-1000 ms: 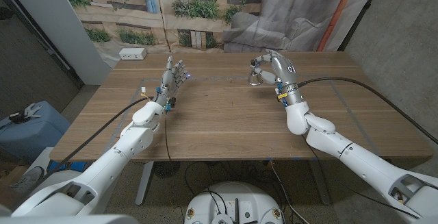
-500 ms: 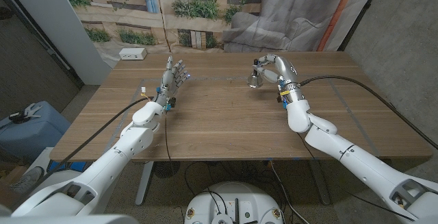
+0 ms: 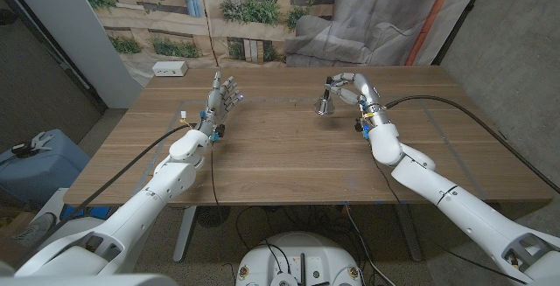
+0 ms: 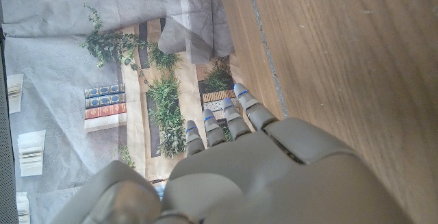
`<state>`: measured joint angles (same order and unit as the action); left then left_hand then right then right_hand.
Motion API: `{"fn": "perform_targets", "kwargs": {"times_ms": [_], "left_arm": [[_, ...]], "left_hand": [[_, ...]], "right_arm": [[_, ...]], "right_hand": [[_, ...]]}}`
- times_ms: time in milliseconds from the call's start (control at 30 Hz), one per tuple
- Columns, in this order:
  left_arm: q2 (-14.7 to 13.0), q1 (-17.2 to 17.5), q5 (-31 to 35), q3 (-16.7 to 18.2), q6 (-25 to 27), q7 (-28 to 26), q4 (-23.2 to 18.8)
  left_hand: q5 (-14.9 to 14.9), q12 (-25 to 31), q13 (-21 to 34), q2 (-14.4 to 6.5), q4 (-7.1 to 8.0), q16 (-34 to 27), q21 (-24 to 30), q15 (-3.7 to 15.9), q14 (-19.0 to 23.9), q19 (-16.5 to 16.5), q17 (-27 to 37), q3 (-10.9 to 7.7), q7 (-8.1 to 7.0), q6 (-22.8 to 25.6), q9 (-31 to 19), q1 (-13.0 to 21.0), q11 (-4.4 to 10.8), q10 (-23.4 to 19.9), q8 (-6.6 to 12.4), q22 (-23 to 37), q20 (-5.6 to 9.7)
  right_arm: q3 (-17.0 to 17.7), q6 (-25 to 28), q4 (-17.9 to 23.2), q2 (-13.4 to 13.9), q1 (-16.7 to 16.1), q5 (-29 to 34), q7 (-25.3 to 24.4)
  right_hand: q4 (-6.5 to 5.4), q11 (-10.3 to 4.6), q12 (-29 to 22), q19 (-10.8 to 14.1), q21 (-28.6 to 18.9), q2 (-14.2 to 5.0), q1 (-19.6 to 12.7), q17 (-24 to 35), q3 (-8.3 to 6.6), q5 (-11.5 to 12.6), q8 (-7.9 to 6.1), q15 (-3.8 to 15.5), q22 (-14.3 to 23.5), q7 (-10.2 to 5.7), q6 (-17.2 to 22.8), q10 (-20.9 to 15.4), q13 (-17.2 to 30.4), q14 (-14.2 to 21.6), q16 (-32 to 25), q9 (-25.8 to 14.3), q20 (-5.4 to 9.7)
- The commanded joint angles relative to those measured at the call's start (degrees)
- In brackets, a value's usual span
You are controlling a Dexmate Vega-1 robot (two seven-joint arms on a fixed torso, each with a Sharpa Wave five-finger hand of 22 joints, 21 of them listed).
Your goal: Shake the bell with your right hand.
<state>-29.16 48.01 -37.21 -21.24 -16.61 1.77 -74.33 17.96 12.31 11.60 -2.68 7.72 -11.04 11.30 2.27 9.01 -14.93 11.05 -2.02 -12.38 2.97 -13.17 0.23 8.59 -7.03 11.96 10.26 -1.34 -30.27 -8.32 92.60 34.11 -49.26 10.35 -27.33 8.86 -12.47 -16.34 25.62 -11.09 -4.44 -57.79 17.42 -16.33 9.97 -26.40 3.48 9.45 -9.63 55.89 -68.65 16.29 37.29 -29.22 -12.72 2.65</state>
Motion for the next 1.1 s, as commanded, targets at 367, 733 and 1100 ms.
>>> {"fn": "perform_targets", "kwargs": {"times_ms": [367,733,1100], "left_arm": [[-0.01,0.02,0.01,0.00,-0.01,-0.03,-0.03],[-0.03,0.03,0.00,0.00,0.00,-0.03,-0.04],[-0.02,0.02,0.00,0.00,-0.01,-0.02,-0.02]], "left_hand": [[0.35,0.29,0.29,-0.47,0.27,-0.34,0.40,5.56,0.38,-0.44,0.27,0.03,-0.35,0.00,-0.25,-0.06,0.39,-0.11,0.33,0.32,0.15],[0.35,0.29,0.29,-0.47,0.27,-0.33,0.39,5.53,0.36,-0.44,0.27,0.02,-0.35,-0.02,-0.25,-0.06,0.31,-0.09,0.32,0.32,0.16],[0.34,0.31,0.29,-0.47,0.27,-0.31,0.39,5.59,0.31,-0.42,0.27,0.02,-0.35,-0.03,-0.25,-0.06,0.35,-0.14,0.32,0.32,0.15]], "right_arm": [[2.35,5.76,4.81,0.46,-0.61,-13.68,10.97],[4.04,8.54,6.74,1.39,-1.25,-22.02,15.11],[5.11,12.68,8.22,2.53,-1.51,-30.71,18.84]], "right_hand": [[0.21,0.11,-0.06,-0.34,0.13,-0.94,-0.64,0.20,0.30,0.41,-0.40,9.34,0.32,-0.64,1.41,-0.20,0.18,-0.20,0.17,-0.09,4.39],[0.18,0.15,-0.02,-0.44,0.12,-0.92,-0.54,0.22,0.43,0.45,-0.44,9.27,0.31,-0.47,1.41,-0.35,0.19,-0.37,0.28,-0.10,4.36],[0.38,0.16,0.22,0.25,-0.15,-0.98,-0.90,0.46,0.51,0.55,-0.46,9.36,0.29,-0.22,1.32,-0.30,0.07,-0.32,0.09,-0.12,3.27]]}}
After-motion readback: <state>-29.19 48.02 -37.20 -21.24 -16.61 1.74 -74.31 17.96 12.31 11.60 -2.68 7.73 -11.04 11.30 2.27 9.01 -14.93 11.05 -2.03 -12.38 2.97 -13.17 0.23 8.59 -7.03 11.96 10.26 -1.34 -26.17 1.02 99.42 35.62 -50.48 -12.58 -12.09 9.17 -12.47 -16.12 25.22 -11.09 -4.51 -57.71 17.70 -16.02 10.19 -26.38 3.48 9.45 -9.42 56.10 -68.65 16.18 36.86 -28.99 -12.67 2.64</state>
